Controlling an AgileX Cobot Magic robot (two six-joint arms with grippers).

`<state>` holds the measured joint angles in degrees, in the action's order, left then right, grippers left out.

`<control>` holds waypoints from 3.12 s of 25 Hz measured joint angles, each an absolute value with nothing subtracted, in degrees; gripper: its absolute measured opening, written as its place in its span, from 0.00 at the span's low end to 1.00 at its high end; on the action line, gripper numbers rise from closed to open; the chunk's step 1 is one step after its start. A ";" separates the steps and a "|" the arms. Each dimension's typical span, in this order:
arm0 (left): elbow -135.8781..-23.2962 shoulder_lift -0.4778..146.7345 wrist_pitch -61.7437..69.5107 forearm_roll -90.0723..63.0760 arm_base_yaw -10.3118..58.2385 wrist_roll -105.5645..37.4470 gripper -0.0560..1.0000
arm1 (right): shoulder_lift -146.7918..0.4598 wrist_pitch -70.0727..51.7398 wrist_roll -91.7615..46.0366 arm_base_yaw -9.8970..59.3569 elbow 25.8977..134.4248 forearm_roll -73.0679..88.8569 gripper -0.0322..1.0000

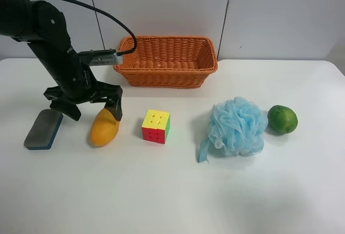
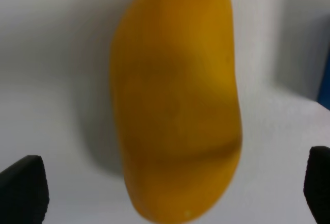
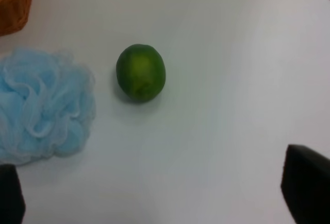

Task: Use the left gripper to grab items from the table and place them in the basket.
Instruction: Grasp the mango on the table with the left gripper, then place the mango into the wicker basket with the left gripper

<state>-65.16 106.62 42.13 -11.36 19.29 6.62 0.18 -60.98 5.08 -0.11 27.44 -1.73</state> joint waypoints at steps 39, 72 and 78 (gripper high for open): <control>-68.47 114.22 41.91 -11.32 19.29 3.55 0.62 | 0.18 -60.98 5.08 -0.11 27.44 -1.73 0.99; -125.05 126.71 65.22 -16.57 19.29 -0.31 0.62 | 0.18 -60.98 5.08 -0.11 27.44 -1.73 0.99; -127.20 131.44 55.39 -22.20 19.29 -6.24 0.62 | 0.18 -60.98 5.08 -0.11 27.44 -1.73 0.99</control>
